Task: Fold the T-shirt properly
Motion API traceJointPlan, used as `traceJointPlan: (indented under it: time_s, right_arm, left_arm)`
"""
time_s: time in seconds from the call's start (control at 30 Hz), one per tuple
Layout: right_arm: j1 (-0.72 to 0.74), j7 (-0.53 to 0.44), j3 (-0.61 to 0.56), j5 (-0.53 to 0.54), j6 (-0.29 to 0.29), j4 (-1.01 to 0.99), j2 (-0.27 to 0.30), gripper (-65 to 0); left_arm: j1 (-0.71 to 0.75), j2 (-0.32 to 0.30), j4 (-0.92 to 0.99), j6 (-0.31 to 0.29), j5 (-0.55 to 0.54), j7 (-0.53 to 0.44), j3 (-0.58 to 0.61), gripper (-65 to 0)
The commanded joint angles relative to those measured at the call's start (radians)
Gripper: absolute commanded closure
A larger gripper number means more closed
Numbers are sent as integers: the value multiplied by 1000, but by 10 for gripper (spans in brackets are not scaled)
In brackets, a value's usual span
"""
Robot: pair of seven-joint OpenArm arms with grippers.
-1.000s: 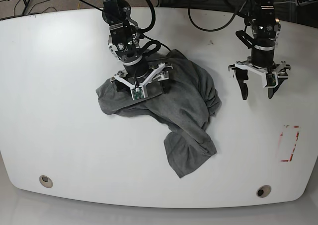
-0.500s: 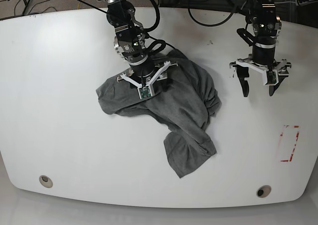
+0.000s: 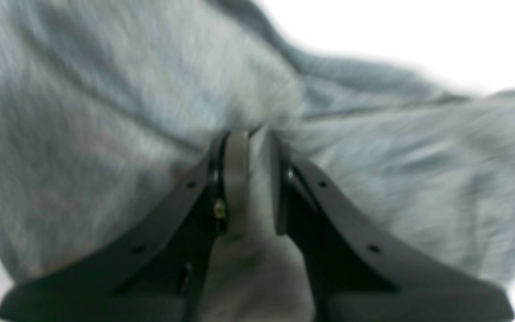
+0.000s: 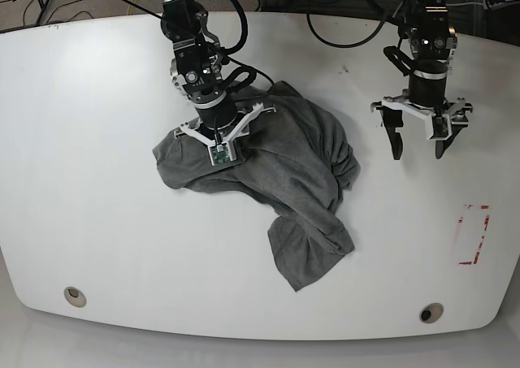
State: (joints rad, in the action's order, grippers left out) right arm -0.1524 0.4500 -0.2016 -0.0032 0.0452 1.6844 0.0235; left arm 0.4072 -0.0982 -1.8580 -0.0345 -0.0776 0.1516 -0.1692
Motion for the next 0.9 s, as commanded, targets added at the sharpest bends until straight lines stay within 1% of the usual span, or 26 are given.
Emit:
traceJointPlan:
  time_s: [0.0,0.07,0.27,0.33,0.53,0.6,0.67,0.87]
  right_arm:
    - [6,-23,11,-6,-3,48,13,-90]
    - [8,-20,30,-8,-17,67,35,-83]
    - [-10,-18,48,-13,-23,105,55,-72]
    - [-44,-11,58,-12,-25,169,110,-75]
    - [-60,-2,74,-17,-29,219,140,-107]
    - [-63,-3,90,-17,-30,233,137,-129]
    - [-75,-14,131,-6,-28,269,115,-187]
    - [-73,-14,199,-1,-30,325,66,-296]
  left_arm:
    - [-4,-7,-22,2,1,-27,1,-454]
    - [-9,-4,-21,1,5,-26,0,-454]
    - [-10,-3,-20,1,4,-27,5,-454]
    - [-8,-5,-21,5,1,-32,3,-457]
    - [-8,-6,-19,7,1,-34,13,-457]
    - [-8,-6,-18,6,1,-32,12,-457]
    - [-16,-7,-21,4,-1,-28,0,-459]
    - [-21,-7,-22,2,-1,-26,-6,-459]
